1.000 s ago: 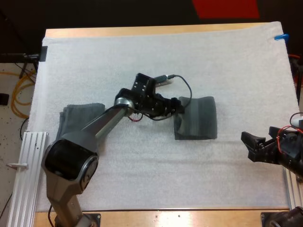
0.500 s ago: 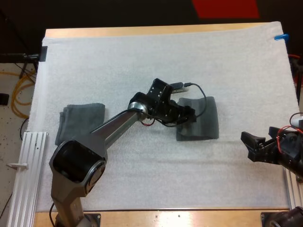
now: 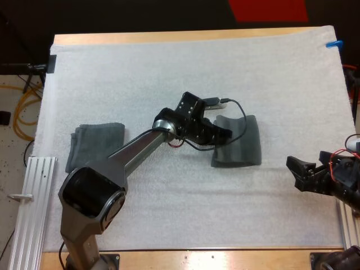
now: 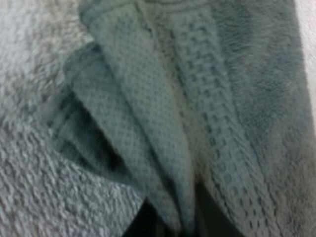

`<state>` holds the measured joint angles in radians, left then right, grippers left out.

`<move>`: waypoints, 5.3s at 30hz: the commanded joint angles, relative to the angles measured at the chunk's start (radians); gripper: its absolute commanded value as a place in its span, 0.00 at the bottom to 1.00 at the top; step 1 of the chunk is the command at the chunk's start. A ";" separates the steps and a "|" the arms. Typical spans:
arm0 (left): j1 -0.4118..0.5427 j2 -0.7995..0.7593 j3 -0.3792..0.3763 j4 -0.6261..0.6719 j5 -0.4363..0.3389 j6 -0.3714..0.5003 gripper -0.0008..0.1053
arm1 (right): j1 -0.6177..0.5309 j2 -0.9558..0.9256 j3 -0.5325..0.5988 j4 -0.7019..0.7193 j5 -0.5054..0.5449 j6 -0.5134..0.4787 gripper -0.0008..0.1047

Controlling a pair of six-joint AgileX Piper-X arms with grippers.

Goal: Pick towel from pile fold and stack

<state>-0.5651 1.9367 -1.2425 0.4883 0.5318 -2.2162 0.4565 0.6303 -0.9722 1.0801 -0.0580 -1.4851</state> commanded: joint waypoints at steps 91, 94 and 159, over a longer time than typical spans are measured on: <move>0.506 -0.949 -0.079 0.643 -0.257 0.669 0.48 | 0.000 0.229 -0.002 -0.194 -0.198 -0.075 0.71; 0.474 -1.004 -0.079 0.662 -0.264 0.669 0.48 | -0.031 0.243 -0.002 -0.184 -0.162 -0.122 0.71; 0.484 -2.083 0.695 0.461 -0.604 0.638 0.48 | -0.487 -0.681 0.404 -0.198 -0.035 -0.343 0.71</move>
<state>-0.0812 -0.0155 -0.5466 0.9689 -0.0664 -1.5655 -0.0249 -0.0149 -0.5658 0.8869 -0.0921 -1.8261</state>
